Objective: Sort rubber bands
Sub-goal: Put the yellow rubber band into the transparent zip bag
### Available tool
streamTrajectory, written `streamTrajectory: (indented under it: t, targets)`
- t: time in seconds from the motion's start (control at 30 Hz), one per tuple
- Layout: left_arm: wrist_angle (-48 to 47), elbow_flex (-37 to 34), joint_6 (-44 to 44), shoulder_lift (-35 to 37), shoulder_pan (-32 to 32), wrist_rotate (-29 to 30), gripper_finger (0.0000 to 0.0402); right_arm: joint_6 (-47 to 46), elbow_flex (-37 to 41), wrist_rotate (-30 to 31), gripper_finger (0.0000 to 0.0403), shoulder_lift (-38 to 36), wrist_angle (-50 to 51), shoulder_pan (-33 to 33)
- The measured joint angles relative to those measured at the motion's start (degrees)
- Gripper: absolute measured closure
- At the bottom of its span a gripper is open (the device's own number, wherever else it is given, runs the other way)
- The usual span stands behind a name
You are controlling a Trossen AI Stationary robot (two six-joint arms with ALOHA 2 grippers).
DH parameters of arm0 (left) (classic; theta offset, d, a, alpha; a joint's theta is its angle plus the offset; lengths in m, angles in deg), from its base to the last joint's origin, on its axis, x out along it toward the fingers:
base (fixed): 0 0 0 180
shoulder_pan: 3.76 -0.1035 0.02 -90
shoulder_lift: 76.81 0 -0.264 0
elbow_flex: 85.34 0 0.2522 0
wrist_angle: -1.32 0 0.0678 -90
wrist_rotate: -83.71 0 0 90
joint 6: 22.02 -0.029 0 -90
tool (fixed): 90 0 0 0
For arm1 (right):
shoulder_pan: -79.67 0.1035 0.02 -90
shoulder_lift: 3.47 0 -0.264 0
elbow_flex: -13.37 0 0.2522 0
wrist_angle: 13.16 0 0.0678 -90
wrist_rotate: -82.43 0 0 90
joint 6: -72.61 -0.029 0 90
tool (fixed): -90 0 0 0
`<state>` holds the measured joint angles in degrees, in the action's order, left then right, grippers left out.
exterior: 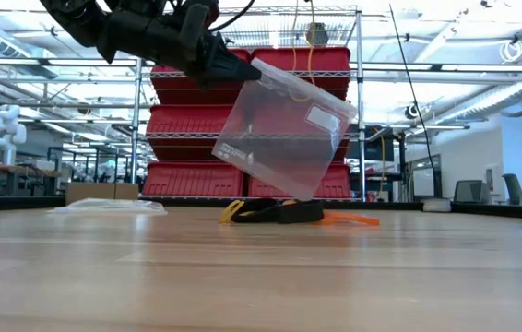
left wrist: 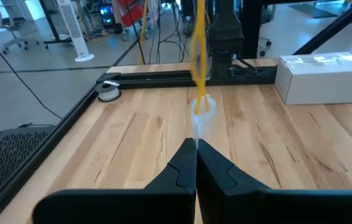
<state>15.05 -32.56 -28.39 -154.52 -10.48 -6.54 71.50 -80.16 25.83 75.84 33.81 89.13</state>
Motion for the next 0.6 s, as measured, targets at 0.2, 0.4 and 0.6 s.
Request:
streamTrajectory:
  t: [0.2, 0.4, 0.6]
  targets:
    - [0.7, 0.0, 0.0, 0.0, 0.0, 0.3, 0.0401, -1.5, 0.0, -0.8, 0.0403, 0.2, 0.0, 0.0]
    - [0.9, 0.0, 0.0, 0.0, 0.0, 0.5, 0.0401, -2.8, 0.0, -4.1, 0.0403, 2.7, 0.1, 0.0]
    - [1.2, 0.0, 0.0, 0.0, 0.0, 0.5, 0.0401, -3.1, 0.0, -5.1, 0.0403, 5.9, 0.1, -0.4]
